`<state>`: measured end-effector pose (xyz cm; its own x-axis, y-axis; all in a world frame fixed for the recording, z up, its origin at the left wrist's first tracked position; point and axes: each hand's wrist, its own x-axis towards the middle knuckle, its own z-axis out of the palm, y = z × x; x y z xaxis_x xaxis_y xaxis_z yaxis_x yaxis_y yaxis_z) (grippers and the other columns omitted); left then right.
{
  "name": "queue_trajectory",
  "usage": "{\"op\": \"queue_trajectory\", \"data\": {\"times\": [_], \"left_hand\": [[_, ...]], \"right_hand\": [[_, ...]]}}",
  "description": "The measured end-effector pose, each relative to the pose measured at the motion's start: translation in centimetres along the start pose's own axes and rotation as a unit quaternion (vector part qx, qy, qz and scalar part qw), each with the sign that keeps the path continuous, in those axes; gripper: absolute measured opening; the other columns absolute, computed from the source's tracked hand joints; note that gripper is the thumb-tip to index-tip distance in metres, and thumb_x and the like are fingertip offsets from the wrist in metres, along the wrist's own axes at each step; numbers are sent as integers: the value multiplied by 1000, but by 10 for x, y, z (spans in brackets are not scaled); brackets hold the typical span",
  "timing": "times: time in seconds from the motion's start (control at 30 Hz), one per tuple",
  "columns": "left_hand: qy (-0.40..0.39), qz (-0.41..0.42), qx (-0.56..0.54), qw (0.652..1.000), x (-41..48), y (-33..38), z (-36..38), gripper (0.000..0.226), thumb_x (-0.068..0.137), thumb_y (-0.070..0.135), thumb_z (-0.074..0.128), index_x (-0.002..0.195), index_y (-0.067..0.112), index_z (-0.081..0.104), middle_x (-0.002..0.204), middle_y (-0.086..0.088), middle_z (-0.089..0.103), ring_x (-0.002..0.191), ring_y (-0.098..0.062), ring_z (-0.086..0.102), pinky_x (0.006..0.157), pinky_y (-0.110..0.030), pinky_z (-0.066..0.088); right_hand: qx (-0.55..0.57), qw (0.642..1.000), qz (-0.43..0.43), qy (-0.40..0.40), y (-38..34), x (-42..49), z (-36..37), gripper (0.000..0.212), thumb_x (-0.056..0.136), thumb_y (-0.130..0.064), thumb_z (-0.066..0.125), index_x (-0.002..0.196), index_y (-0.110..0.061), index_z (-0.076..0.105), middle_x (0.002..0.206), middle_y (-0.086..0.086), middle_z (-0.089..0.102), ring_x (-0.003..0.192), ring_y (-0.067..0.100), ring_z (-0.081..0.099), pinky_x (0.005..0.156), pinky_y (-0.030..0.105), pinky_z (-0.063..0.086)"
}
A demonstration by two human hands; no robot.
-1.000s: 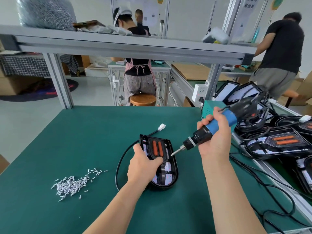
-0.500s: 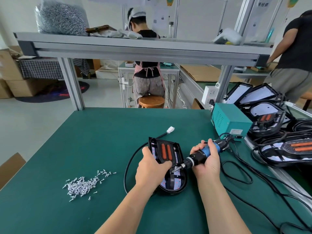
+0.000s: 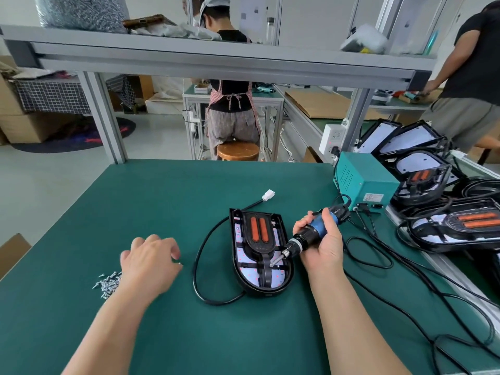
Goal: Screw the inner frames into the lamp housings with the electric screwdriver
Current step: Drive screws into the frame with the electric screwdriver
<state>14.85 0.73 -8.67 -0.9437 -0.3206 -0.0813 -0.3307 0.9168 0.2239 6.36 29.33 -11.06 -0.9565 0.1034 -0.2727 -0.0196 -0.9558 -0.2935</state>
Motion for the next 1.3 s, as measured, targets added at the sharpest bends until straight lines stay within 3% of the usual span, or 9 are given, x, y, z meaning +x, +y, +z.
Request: {"op": "queue_trajectory", "data": {"times": [0.13, 0.3, 0.5, 0.63, 0.7, 0.8, 0.97, 1.07, 1.3], "left_hand": [[35, 10, -20, 999, 0, -3, 8, 12, 92, 35, 67, 85, 38, 59, 102, 8, 56, 109, -21, 44, 85, -34, 28], [53, 20, -6, 998, 2, -2, 11, 4, 96, 30, 61, 93, 28, 63, 105, 5, 60, 110, -23, 47, 89, -35, 32], [172, 39, -202, 963, -13, 25, 2, 9, 95, 16, 63, 87, 14, 62, 80, 0, 68, 81, -31, 56, 73, -38, 41], [134, 59, -325, 934, -27, 50, -6, 18, 88, 14, 71, 75, 26, 66, 69, 13, 64, 72, -5, 58, 63, -23, 42], [99, 85, -365, 922, -32, 60, -6, 21, 85, 10, 74, 72, 27, 69, 67, 12, 65, 67, 1, 58, 59, -9, 39], [48, 113, -411, 903, -39, 71, -5, 25, 82, 4, 75, 72, 26, 72, 66, 13, 69, 66, 6, 58, 63, -3, 41], [-6, 118, -458, 881, -48, 88, 2, 30, 86, 7, 73, 71, 32, 74, 73, 15, 72, 70, 1, 63, 67, -11, 46], [-21, 98, -514, 852, -50, 94, 0, 31, 87, 7, 72, 74, 34, 75, 77, 6, 76, 81, -13, 71, 80, -28, 53], [-23, 69, -588, 806, -50, 95, -5, 28, 83, 4, 78, 75, 31, 78, 77, 0, 78, 76, -11, 73, 76, -24, 49]], "right_hand": [[-9, 1000, 4, -3, 2, -2, -2, 19, 96, -21, 67, 100, -7, 54, 83, 6, 59, 61, 12, 56, 54, 25, 54], [-8, 1000, 7, 2, 1, -5, -3, 20, 95, -22, 68, 99, -7, 56, 82, 5, 59, 64, 12, 55, 53, 25, 54], [-3, 1000, 14, 7, 0, -8, -1, 20, 95, -22, 69, 94, -6, 58, 77, 6, 60, 62, 13, 55, 53, 25, 54], [11, 1000, 21, 20, -2, -10, 0, 22, 93, -21, 71, 100, -6, 56, 79, 7, 61, 62, 13, 56, 54, 25, 55], [35, 999, 24, 30, -2, -12, 4, 25, 92, -19, 73, 106, -9, 54, 81, 8, 61, 64, 13, 56, 55, 25, 55], [61, 997, 22, 39, -1, -16, 14, 26, 91, -17, 74, 106, -10, 54, 81, 8, 61, 65, 13, 57, 57, 24, 56], [41, 998, -10, 41, 2, -25, 34, 23, 92, -16, 73, 104, -11, 54, 76, 3, 59, 62, 11, 56, 51, 24, 54], [35, 998, -27, 46, 1, -25, 45, 21, 93, -14, 72, 103, -11, 53, 74, 3, 57, 61, 12, 54, 53, 24, 53], [-1, 996, -48, 73, 9, -24, 48, 17, 96, -15, 68, 99, -12, 52, 66, 1, 55, 56, 13, 52, 62, 25, 51]]}}
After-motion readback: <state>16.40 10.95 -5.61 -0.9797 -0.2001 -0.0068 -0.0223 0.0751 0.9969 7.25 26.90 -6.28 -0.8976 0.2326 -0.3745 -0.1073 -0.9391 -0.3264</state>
